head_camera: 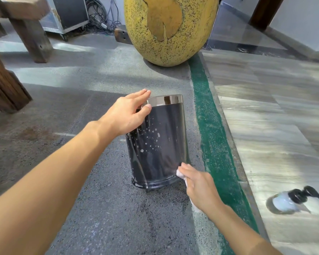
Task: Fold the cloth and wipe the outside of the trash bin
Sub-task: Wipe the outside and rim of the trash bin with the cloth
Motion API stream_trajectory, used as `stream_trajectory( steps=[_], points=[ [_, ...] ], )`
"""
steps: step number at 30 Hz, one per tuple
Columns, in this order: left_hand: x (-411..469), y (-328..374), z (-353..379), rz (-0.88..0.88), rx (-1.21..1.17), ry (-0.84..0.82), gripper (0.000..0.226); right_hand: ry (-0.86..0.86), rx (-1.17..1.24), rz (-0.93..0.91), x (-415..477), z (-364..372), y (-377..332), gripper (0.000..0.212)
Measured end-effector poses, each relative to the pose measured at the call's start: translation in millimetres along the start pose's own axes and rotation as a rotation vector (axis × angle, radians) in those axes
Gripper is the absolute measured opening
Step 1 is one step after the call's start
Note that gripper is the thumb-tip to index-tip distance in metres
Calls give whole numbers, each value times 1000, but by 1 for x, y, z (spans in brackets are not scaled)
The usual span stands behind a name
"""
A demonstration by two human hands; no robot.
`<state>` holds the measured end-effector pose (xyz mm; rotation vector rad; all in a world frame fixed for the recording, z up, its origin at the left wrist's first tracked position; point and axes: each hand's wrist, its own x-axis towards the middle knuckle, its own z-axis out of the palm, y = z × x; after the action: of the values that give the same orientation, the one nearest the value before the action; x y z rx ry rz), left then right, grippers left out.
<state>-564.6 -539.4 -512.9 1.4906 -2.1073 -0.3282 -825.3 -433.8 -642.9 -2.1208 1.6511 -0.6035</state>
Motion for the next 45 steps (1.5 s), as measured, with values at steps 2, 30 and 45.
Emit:
stream_trajectory(
  steps=[2, 30, 45],
  points=[
    [-4, 6, 3, 10, -1, -9, 53, -9, 18, 41, -12, 5, 6, 49],
    [-2, 20, 20, -42, 41, 41, 55, 63, 140, 49, -12, 7, 37, 43],
    [9, 49, 45, -6, 116, 37, 58, 458, 492, 209, 103, -88, 14, 36]
  ],
)
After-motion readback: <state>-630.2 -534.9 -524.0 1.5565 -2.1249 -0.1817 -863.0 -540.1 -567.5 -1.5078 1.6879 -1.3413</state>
